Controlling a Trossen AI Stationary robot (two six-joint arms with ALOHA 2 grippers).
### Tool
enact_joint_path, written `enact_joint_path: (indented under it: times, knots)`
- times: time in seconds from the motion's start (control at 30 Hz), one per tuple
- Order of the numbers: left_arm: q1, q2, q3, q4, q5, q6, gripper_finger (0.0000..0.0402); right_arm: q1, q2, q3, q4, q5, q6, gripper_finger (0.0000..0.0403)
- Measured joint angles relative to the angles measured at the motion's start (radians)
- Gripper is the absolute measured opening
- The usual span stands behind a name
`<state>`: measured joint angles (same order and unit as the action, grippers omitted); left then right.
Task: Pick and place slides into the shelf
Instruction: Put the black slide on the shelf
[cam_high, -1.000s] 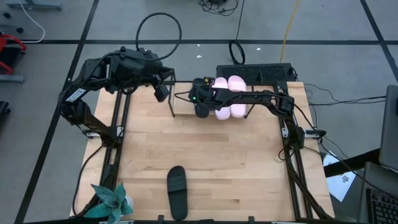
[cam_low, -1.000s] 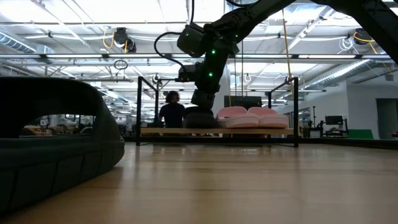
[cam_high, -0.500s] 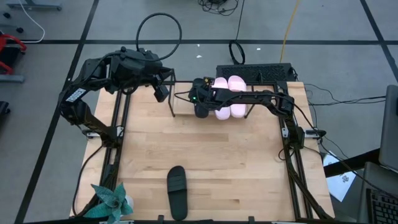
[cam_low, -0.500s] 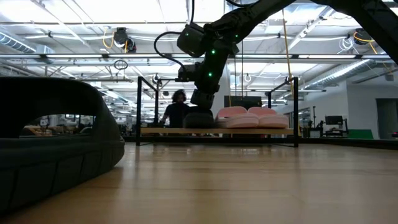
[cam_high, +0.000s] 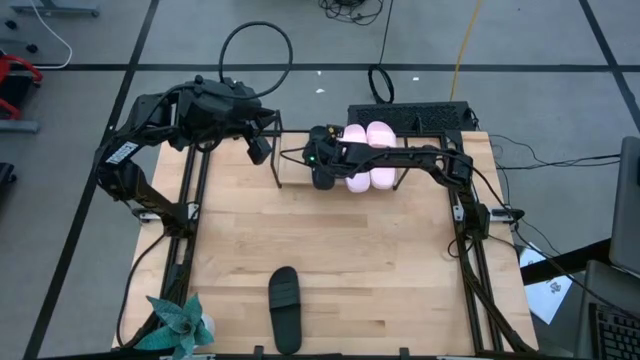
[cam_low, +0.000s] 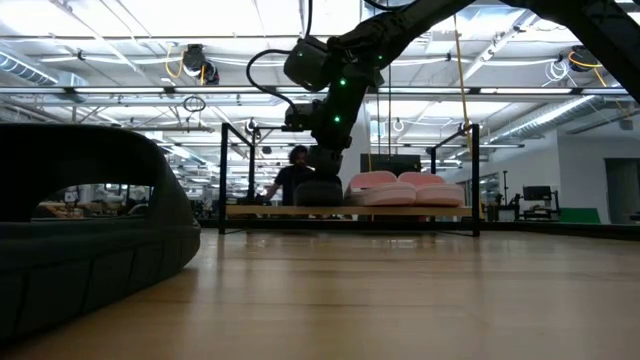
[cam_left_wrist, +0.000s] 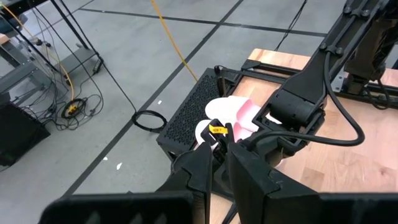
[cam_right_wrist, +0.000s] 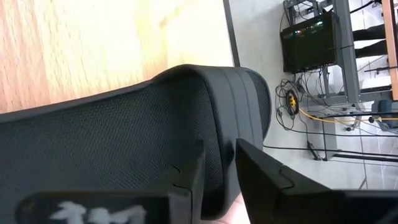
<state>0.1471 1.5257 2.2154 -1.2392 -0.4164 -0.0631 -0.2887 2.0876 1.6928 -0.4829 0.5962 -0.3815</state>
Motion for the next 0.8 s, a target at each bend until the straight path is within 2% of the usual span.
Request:
enact_joint_path:
  times: [0.33, 0.8]
  knots:
    - [0.0, 0.0, 0.0, 0.0, 0.0, 0.0, 0.0051, 0.004, 0.0, 0.0, -0.003, 0.002, 0.001, 0.0108]
    - [0.0, 0.0, 0.0, 0.002, 0.014, -0.009, 0.0051, 0.021, -0.053, -0.001, -0.015, 0.006, -0.007, 0.011]
